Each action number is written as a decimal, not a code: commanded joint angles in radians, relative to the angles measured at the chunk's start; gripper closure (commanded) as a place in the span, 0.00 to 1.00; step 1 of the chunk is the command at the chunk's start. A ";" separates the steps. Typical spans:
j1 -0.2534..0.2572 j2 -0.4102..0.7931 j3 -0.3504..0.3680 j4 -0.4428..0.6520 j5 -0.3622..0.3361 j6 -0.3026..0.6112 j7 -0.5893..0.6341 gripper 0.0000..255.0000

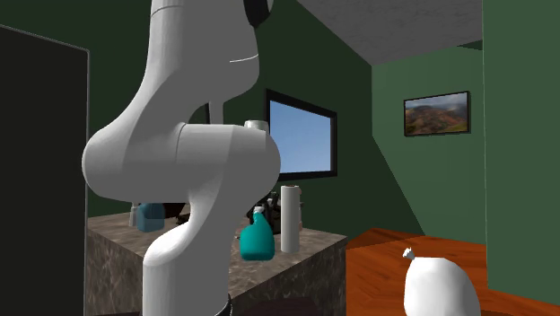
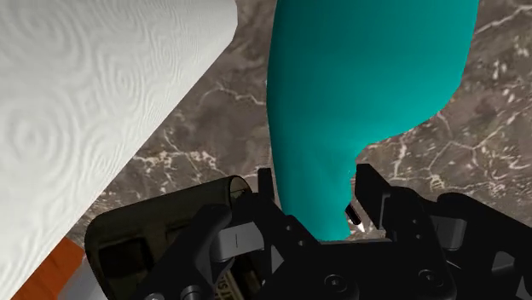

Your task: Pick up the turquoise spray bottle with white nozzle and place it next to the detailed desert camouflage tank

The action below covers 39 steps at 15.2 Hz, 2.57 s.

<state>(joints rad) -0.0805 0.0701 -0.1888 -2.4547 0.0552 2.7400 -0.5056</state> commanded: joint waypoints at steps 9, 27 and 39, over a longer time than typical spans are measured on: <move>0.001 -0.111 -0.005 0.032 -0.052 -0.141 0.039 1.00; -0.003 -0.254 0.005 0.146 -0.090 -0.395 0.069 1.00; 0.033 -0.297 0.076 0.205 -0.106 -0.500 0.183 1.00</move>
<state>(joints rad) -0.0557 -0.2197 -0.1293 -2.2418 -0.0475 2.2396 -0.3507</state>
